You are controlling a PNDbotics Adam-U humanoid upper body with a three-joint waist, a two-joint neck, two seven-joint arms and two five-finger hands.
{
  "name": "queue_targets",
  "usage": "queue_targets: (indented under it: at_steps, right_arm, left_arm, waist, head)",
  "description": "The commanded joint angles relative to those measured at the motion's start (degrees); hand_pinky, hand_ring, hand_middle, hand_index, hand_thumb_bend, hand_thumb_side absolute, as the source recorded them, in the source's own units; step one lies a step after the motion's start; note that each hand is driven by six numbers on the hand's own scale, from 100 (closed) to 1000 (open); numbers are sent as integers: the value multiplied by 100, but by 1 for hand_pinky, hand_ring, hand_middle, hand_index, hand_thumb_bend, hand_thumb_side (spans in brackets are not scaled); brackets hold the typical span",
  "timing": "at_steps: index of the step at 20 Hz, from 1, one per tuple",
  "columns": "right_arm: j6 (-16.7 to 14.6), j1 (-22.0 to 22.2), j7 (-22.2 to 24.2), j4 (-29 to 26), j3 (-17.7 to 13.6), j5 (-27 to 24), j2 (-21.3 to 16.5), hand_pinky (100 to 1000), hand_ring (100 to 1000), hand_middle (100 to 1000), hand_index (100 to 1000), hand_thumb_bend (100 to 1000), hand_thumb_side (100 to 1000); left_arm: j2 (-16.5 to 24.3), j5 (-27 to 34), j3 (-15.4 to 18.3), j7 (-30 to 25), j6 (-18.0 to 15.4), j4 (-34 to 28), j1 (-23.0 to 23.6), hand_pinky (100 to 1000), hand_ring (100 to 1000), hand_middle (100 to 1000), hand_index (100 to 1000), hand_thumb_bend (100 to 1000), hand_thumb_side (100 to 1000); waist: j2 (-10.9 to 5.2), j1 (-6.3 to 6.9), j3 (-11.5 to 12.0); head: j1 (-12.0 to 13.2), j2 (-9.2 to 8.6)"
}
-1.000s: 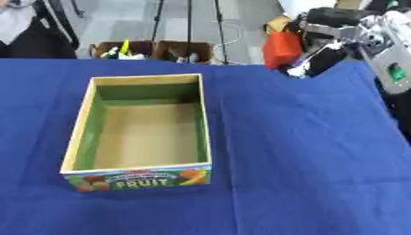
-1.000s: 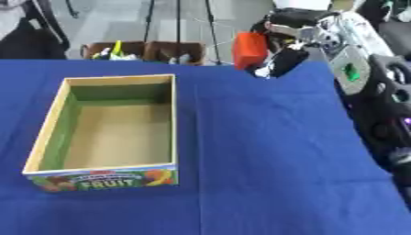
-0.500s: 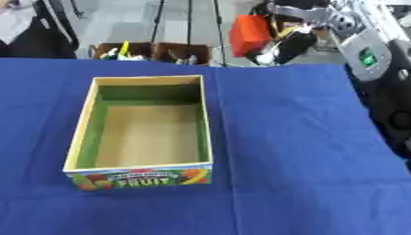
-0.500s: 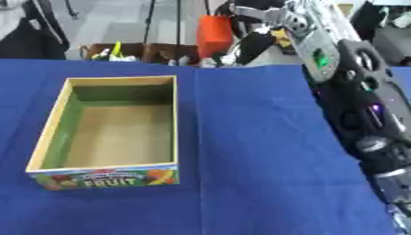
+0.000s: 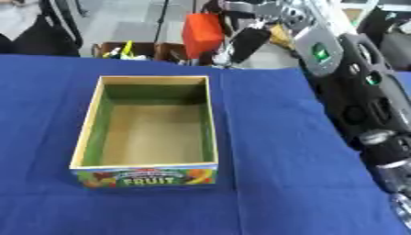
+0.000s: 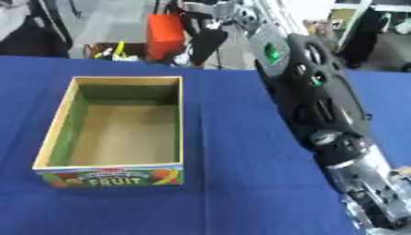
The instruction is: Pick up objects on the table and place them in the box.
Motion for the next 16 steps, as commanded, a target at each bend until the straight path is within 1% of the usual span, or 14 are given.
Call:
queue_targets:
  at_steps: [1, 5, 9, 13, 16]
  right_arm:
    - [-6, -183, 130, 81, -10, 175, 120, 503, 611, 340, 275, 100, 405]
    - [-34, -169, 380, 284, -22, 453, 435, 496, 605, 342, 278, 100, 394]
    - [-20, -100, 482, 314, -31, 794, 717, 490, 604, 347, 280, 100, 389]
    - [-58, -40, 656, 380, -33, 1245, 1001, 484, 607, 351, 282, 100, 385]
    - [-131, 11, 802, 452, -43, 1451, 1180, 478, 606, 354, 284, 100, 383]
  left_arm:
    - [131, 17, -4, -7, -14, -115, -68, 279, 657, 548, 473, 100, 857]
    - [110, 29, -14, -19, -22, -115, -106, 279, 647, 548, 473, 100, 857]
    - [88, 39, -18, -27, -22, -115, -116, 279, 643, 548, 473, 100, 857]
    - [80, 45, -23, -35, -21, -115, -119, 278, 642, 548, 473, 100, 857]
    - [78, 47, -24, -40, -18, -115, -116, 278, 642, 548, 473, 100, 857]
  waist:
    - [-153, 24, 36]
    - [-128, 16, 108]
    - [-98, 18, 157]
    - [-89, 20, 163]
    - [-89, 22, 159]
  head:
    - [-57, -4]
    - [-158, -68]
    - [-238, -157]
    - [-236, -228]
    - [-224, -257]
